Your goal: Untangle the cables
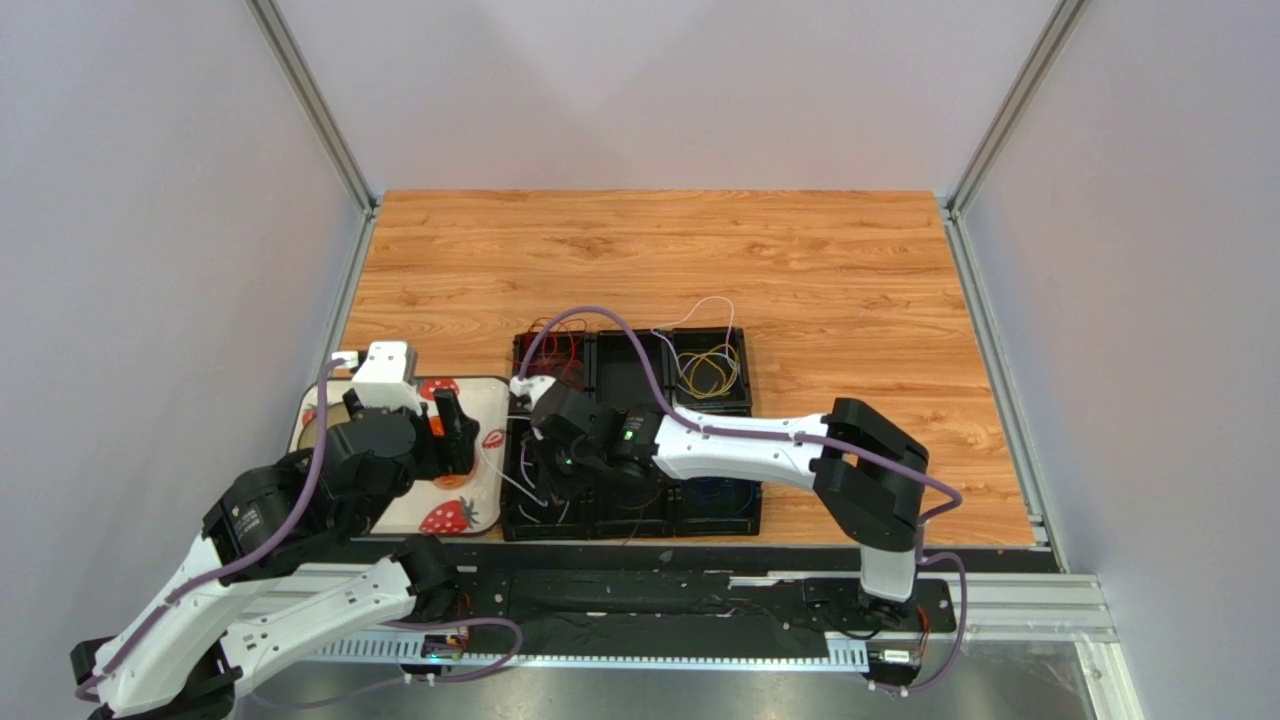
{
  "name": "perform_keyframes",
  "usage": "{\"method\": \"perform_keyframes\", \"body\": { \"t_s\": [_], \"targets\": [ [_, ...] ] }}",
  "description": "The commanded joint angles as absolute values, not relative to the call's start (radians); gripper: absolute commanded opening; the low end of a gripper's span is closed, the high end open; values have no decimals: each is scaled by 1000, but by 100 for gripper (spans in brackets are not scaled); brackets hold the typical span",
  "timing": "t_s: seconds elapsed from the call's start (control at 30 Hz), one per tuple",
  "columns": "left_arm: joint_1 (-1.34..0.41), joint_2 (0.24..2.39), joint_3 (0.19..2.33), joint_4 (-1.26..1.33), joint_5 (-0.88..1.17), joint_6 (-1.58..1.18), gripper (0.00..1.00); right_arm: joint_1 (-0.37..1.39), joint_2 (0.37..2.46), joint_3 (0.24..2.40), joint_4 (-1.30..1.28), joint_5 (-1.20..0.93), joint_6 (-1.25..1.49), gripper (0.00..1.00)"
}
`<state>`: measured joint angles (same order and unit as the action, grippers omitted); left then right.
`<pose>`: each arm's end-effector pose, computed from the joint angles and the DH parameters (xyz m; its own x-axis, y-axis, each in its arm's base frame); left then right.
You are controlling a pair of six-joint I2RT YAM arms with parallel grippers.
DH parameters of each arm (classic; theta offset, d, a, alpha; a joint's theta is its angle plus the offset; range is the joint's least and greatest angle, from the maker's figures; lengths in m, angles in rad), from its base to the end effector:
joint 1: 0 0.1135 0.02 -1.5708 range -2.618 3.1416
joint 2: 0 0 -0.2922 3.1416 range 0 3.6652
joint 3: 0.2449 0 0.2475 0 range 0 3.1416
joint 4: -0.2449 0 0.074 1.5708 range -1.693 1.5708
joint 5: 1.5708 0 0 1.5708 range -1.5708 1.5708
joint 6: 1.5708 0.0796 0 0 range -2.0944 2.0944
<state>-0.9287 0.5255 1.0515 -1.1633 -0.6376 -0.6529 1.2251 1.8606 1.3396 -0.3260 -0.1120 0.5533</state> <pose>0.0713 -0.0162 0.3504 -0.4999 -0.1466 -0.8536 0.0671 0.9761 -0.2069 0.1417 0.4198 0.2113 -0.7205 -0.4594 -0.5194 -0.6834 0.5977 0.4193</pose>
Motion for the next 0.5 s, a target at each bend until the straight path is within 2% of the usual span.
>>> {"method": "perform_keyframes", "body": {
  "t_s": [0.0, 0.17, 0.47],
  "targets": [
    [-925, 532, 1046, -1161, -653, -664, 80, 1195, 1922, 1474, -385, -25, 483, 0],
    [-925, 538, 1046, -1161, -657, -666, 81, 1183, 1974, 1531, -431, 0, 448, 0],
    [-925, 541, 1046, -1160, -657, -664, 80, 1184, 1936, 1365, -402, 0, 479, 0]
  ]
}}
